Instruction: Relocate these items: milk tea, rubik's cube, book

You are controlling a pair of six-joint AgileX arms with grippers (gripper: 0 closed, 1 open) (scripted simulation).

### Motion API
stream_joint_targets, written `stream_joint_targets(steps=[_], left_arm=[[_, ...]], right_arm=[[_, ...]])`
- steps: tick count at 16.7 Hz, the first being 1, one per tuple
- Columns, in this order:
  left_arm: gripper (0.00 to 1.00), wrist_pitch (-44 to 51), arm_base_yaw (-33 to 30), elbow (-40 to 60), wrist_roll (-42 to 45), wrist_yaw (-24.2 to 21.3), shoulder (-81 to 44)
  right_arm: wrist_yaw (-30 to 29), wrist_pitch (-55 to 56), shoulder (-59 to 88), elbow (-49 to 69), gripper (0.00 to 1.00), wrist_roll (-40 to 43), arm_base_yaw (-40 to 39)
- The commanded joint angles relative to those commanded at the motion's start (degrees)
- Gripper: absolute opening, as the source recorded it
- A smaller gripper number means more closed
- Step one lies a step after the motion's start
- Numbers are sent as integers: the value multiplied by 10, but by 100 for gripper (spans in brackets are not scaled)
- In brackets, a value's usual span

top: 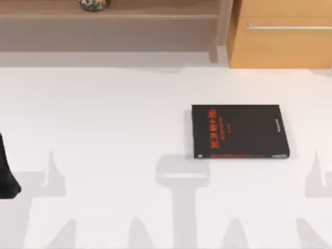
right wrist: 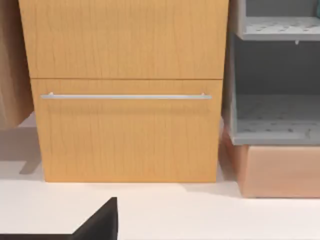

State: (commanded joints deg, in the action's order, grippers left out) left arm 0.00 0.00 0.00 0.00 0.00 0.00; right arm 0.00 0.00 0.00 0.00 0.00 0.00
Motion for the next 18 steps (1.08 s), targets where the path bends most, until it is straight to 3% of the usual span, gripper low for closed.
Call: stream_joint_targets(steps=[4,8,18], left_arm=[[100,-12,-5,15,0,4,-19],[100,-77,-33,94,0,28,-128],[100,-332,-140,404,1,121,-728]], right_arm=[[0,0,0,0,100,0,0],[0,0,0,0,100,0,0],[0,0,0,0,100,0,0]])
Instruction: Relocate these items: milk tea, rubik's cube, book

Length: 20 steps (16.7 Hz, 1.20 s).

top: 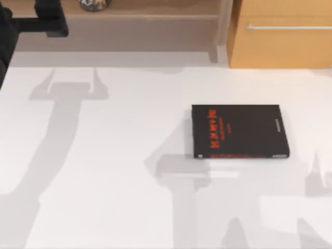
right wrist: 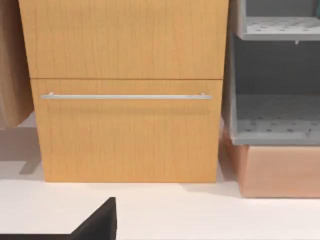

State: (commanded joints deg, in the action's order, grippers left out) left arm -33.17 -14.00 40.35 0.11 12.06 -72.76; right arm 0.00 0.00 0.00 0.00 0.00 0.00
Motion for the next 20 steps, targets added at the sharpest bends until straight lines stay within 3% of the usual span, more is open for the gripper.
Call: stream_joint_targets(steps=[7,16,20], left_arm=[[100,-132,-55,161,2,49,-301],[100,-150,-61,184,2,55,-341],[100,-133,-54,247,1,46,-384]], right_arm=[[0,0,0,0,100,0,0],[0,0,0,0,100,0,0],[0,0,0,0,100,0,0]])
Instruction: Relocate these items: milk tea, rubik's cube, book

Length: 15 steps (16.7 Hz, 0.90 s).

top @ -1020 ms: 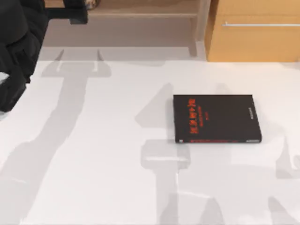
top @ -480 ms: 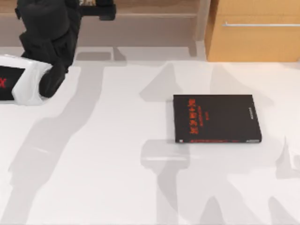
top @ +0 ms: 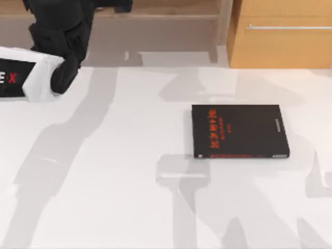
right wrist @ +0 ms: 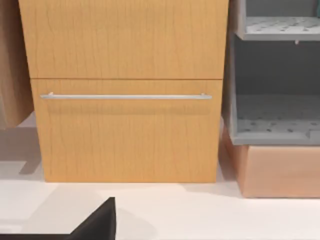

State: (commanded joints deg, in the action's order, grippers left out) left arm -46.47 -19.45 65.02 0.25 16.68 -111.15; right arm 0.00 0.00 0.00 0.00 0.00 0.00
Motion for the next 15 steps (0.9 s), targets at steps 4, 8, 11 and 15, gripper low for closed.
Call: stream_joint_targets(steps=[4,8,11,15], left_arm=[[100,33,13,100,0,-14,-66],[100,53,21,154,-1,-22,-101],[100,53,21,154,-1,-22,-101],[70,53,21,154,-1,-22,-101]], right_arm=[[0,0,0,0,100,0,0],[0,0,0,0,100,0,0],[0,0,0,0,100,0,0],[0,0,0,0,100,0,0]])
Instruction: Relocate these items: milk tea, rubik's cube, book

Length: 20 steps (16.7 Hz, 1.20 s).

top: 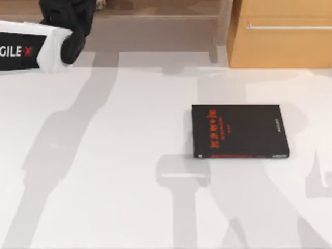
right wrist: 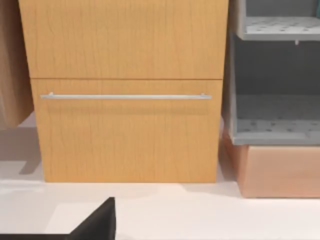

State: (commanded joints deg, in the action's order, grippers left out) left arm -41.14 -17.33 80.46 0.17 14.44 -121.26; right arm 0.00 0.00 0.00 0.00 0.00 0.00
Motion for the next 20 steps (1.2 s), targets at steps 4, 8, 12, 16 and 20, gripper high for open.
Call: stream_joint_targets(steps=[4,8,12,16,20], left_arm=[[40,0,0,0,0,0,0],[10,0,0,0,0,0,0],[0,0,0,0,0,0,0],[0,0,0,0,0,0,0],[0,-1,-3,-7,1,1,7]], right_arm=[[0,0,0,0,100,0,0],[0,0,0,0,100,0,0],[0,0,0,0,100,0,0],[0,0,0,0,100,0,0],[0,0,0,0,100,0,0]])
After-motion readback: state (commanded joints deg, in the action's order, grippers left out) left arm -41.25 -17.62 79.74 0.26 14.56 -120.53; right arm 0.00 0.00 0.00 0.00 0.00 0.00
